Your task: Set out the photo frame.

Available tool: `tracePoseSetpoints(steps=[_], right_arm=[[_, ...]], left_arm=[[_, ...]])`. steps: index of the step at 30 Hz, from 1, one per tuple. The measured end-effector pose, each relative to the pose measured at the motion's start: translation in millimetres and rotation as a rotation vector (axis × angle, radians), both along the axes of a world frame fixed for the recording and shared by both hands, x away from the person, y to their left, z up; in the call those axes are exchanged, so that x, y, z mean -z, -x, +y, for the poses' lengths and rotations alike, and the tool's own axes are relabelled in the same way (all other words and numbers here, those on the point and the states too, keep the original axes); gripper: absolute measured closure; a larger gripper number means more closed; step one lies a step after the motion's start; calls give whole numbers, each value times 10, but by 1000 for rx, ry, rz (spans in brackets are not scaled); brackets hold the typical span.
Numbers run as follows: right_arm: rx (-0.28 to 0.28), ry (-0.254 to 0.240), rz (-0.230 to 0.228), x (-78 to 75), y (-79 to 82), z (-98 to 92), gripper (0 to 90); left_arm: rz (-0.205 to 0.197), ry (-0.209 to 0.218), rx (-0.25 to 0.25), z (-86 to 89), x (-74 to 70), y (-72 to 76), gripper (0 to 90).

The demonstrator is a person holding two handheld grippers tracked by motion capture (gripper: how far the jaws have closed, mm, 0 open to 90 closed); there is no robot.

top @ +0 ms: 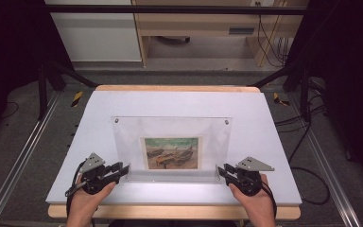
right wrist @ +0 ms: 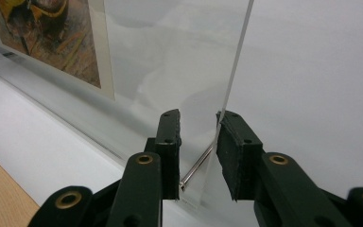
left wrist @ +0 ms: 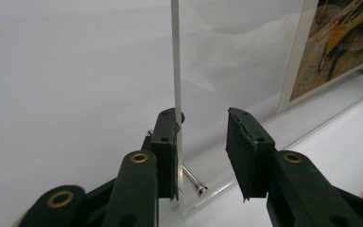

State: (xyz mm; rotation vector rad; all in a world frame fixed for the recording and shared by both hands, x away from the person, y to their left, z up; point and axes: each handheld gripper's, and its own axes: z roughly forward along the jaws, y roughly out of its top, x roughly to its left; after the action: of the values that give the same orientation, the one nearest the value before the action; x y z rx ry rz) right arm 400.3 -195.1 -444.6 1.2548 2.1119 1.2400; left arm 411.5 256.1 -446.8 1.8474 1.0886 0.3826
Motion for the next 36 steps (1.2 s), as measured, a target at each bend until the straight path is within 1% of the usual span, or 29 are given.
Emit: tracePoseSetpoints(steps=[11, 16, 23, 27, 30, 36], right_arm=[[-6, 1, -1, 4, 3, 1, 698], [-8, 0, 7, 14, 28, 1, 697], [-10, 3, 6, 21, 41, 2, 694], [-13, 1, 16, 26, 58, 3, 691], [-17, 5, 10, 32, 58, -2, 692], [-14, 2, 16, 33, 67, 0, 692]], left_arm=[[1, -6, -2, -6, 2, 13, 638], [5, -22, 5, -14, 3, 31, 632], [7, -30, 7, -24, 6, 49, 627], [11, -37, 11, -26, 8, 57, 622], [9, -41, 12, -28, 7, 63, 621], [5, -44, 11, -32, 7, 68, 621]])
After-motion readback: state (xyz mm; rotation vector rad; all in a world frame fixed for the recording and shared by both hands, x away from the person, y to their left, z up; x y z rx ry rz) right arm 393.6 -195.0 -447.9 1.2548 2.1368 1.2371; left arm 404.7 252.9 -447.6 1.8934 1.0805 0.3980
